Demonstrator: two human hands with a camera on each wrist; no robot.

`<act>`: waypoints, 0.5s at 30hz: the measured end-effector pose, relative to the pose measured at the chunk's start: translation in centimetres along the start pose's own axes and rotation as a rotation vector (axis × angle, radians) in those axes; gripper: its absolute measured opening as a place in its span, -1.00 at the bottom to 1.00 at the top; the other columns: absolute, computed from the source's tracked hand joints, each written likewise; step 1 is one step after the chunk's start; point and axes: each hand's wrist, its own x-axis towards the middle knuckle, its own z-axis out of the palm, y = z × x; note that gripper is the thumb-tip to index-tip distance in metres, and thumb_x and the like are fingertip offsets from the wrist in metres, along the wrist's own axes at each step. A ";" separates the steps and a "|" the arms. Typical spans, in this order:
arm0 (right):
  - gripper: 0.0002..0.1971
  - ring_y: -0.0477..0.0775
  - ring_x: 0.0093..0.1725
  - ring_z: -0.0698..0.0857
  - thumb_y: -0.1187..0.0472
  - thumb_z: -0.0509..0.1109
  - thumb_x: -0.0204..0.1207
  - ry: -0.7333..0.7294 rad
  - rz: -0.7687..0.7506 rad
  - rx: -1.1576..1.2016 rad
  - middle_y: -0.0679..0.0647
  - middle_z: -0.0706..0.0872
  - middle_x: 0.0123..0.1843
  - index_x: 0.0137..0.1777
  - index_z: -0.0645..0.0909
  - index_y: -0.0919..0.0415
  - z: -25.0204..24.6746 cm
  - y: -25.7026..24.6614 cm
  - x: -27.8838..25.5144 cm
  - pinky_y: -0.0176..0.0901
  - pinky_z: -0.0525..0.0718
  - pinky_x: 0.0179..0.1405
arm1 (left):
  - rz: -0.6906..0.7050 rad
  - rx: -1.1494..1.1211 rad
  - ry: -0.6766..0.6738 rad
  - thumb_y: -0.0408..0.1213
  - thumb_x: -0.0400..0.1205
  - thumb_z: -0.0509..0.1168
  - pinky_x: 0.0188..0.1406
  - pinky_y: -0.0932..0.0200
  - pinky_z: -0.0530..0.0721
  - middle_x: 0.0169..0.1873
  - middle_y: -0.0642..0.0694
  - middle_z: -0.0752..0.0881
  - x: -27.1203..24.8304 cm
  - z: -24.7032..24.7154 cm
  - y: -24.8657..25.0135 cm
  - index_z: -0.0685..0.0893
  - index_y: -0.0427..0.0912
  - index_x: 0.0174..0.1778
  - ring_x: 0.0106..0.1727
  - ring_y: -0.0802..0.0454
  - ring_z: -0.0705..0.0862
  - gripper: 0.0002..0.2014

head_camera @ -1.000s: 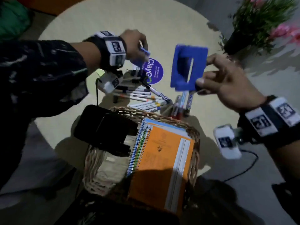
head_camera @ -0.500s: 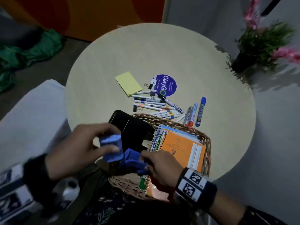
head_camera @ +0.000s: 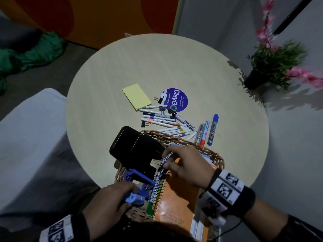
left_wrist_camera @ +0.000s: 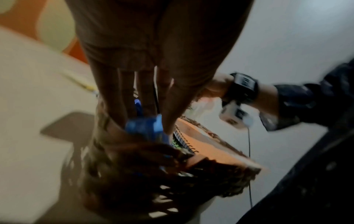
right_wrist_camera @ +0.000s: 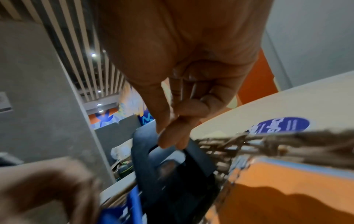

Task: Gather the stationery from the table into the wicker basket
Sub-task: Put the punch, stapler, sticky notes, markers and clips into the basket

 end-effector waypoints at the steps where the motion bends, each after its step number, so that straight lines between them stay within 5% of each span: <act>1: -0.85 -0.35 -0.43 0.68 0.25 0.40 0.50 0.027 0.015 0.005 -0.10 0.85 -0.22 -0.03 0.60 -0.04 -1.1 0.3 0.5 -0.19 0.71 -0.22 | 0.016 0.077 -0.013 -0.10 0.30 0.57 -0.49 0.49 0.35 -0.16 0.34 0.74 -0.2 -0.5 0.0 0.52 0.38 -0.07 -0.13 0.34 0.72 -0.56; 2: -0.84 -0.38 -0.46 0.66 0.26 0.41 0.49 0.061 0.031 0.008 -0.08 0.84 -0.25 -0.07 0.59 -0.05 -2.2 0.6 1.2 -0.20 0.69 -0.24 | 0.029 0.156 -0.014 -0.03 0.23 0.53 -0.61 0.52 0.18 -0.21 0.35 0.76 -0.3 -1.5 0.1 0.54 0.33 -0.08 -0.18 0.38 0.69 -0.59; 4: -0.83 -0.31 -0.45 0.69 0.27 0.43 0.47 0.134 0.074 0.010 -0.07 0.81 -0.28 -0.12 0.59 -0.05 -4.2 1.5 3.2 -0.20 0.68 -0.24 | 0.033 0.272 0.048 0.11 0.25 0.35 -0.52 0.67 -0.05 -0.34 0.35 0.78 -0.1 -4.6 0.2 0.54 0.26 -0.13 -0.34 0.39 0.73 -0.71; 7: -0.91 0.04 -0.20 0.77 0.19 0.47 0.44 0.223 0.134 -0.077 0.04 0.83 -0.16 -0.09 0.65 0.02 -6.4 2.6 7.6 -0.02 0.73 -0.07 | 0.043 0.358 0.324 0.14 0.43 0.22 -0.58 0.45 0.36 -0.39 0.17 0.83 2.8 -11.6 -1.8 0.63 0.13 -0.15 -0.44 0.08 0.84 -0.77; 10: -0.86 0.14 0.02 0.72 0.19 0.44 0.43 0.190 0.174 -0.211 0.09 0.80 -0.03 -0.02 0.68 0.06 -7.1 3.2 13.6 -0.05 0.69 0.04 | 0.077 0.539 0.486 -0.03 0.62 0.25 -0.29 -0.05 0.81 0.00 -0.23 0.83 11.2 -18.6 -4.5 0.75 -0.16 0.06 -0.04 -0.29 0.82 -0.69; 12: -0.80 0.19 0.12 0.68 0.19 0.41 0.42 0.116 0.207 -0.350 0.10 0.77 0.06 0.05 0.66 0.08 -6.9 3.7 16.9 -0.11 0.63 -0.02 | -0.003 0.671 0.367 -0.28 0.67 0.34 0.08 -0.28 0.80 0.39 -0.31 0.65 17.8 -20.7 -5.7 0.64 -0.21 0.38 0.36 -0.34 0.63 -0.66; 15: -0.78 0.22 -0.13 0.67 0.13 0.40 0.44 0.014 0.241 -0.648 0.16 0.72 0.04 0.05 0.59 0.18 -6.4 5.8 18.9 -0.14 0.57 -0.26 | -0.050 0.838 0.055 -0.40 0.73 0.25 0.48 -0.19 0.58 0.70 -0.18 0.32 25.7 -20.1 -6.6 0.32 -0.09 0.69 0.68 -0.23 0.29 -0.42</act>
